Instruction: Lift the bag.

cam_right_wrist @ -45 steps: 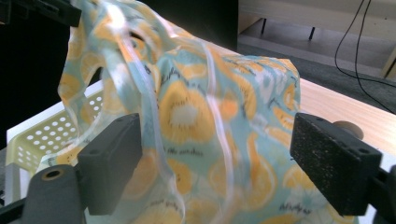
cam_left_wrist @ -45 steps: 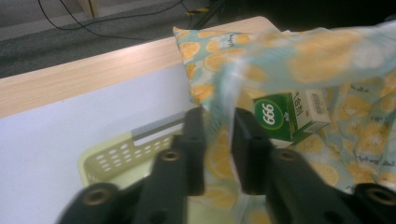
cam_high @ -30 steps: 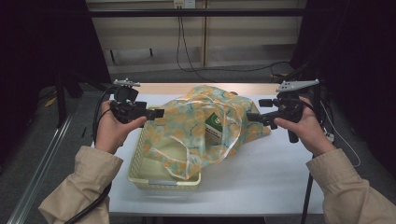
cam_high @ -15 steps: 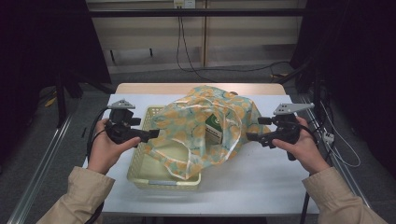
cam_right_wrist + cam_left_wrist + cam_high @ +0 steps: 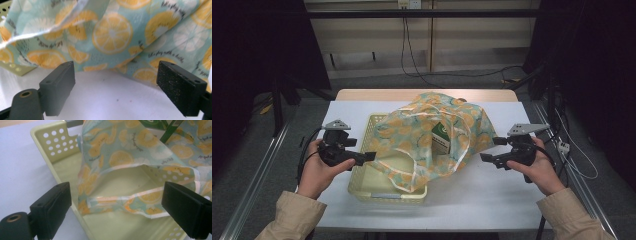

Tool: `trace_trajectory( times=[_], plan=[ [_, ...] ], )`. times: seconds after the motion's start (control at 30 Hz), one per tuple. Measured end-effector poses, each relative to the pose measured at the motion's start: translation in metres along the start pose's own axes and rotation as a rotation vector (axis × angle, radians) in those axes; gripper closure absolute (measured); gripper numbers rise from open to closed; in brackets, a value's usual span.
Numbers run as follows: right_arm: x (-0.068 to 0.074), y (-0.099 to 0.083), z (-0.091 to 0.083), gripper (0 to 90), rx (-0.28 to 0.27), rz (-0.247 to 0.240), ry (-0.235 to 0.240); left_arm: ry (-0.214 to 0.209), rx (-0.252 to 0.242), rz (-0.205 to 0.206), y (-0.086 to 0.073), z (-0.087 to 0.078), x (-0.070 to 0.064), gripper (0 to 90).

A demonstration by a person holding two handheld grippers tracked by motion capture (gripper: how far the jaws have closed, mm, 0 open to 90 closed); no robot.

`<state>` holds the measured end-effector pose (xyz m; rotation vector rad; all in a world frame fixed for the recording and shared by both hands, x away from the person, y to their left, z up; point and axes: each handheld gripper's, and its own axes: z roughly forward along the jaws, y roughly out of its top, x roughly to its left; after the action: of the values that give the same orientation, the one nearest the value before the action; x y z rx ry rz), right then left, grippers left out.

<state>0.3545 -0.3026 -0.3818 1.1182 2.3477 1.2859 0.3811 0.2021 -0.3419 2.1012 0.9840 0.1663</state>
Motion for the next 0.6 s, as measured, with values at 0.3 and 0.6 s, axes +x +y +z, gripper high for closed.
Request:
trace_trajectory(
  times=[0.3, 0.6],
  plan=[
    [0.003, -0.015, 0.002, 15.2, 0.025, -0.002, -0.002, -0.010, -0.018, -0.010, -0.014, -0.004, 0.005, 7.2],
    [0.002, -0.028, 0.001, 15.2, 0.021, 0.011, -0.004, -0.001, -0.034, 0.012, -0.025, -0.013, 0.005, 7.0]
  ],
)
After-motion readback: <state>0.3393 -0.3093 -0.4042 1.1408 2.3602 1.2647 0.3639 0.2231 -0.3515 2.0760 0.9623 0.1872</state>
